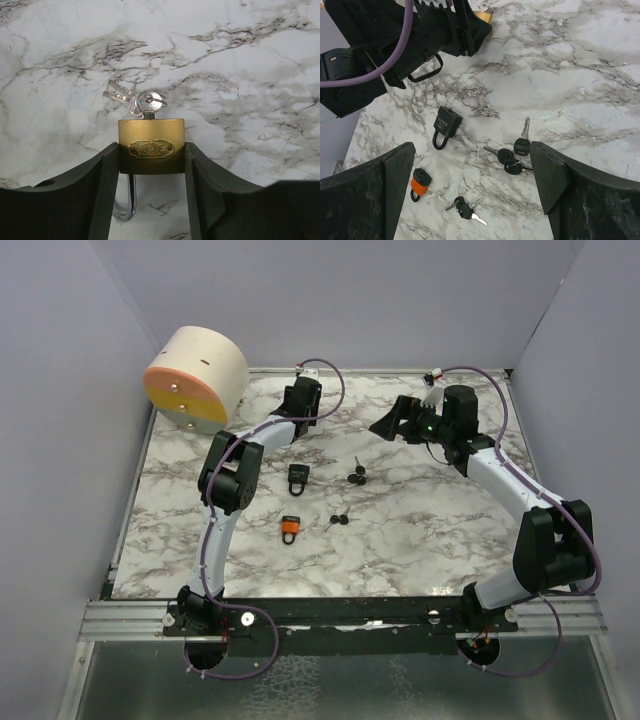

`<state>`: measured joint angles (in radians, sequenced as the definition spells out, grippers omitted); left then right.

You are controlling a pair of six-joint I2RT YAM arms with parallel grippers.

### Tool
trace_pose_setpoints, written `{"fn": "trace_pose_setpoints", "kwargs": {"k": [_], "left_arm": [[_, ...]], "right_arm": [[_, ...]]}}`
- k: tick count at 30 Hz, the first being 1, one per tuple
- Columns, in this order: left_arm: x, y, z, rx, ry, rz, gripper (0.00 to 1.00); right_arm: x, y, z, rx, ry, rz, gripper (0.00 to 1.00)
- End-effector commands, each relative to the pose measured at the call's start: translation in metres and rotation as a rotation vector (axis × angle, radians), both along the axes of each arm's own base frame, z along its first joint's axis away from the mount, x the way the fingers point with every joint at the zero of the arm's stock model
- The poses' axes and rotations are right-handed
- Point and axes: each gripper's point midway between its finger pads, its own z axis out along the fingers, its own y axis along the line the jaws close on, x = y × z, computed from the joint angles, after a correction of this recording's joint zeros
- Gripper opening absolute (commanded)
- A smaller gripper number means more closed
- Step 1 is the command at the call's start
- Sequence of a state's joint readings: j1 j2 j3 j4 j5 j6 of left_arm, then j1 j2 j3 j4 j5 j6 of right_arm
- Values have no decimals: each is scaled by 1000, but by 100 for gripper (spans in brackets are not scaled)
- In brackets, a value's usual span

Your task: Unlock with the key

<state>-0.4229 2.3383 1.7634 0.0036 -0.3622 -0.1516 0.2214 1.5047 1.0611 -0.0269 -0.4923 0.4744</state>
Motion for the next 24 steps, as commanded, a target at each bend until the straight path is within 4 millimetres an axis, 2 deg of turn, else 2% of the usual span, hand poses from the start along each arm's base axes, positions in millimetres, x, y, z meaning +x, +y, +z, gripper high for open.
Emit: {"fn": "trace_pose_setpoints", "kwargs": {"k": [1,14,16,19,24], "left_arm": [[5,-16,0,-83,-13,-29,0],[-2,-10,-15,-122,41,-42,2],[-3,-9,-15,-132,47,-47,14],[-3,-6,-12,-148,50,-52,40],[-2,0,-7,-154,46,-42,64]], "right_arm": [[-2,2,16,11,-39,25,99],[-1,3,14,11,-30,38,99],[-1,3,12,9,-27,34,99],[-1,2,9,3,-22,31,100],[0,2,-8,-29,23,47,99]]}}
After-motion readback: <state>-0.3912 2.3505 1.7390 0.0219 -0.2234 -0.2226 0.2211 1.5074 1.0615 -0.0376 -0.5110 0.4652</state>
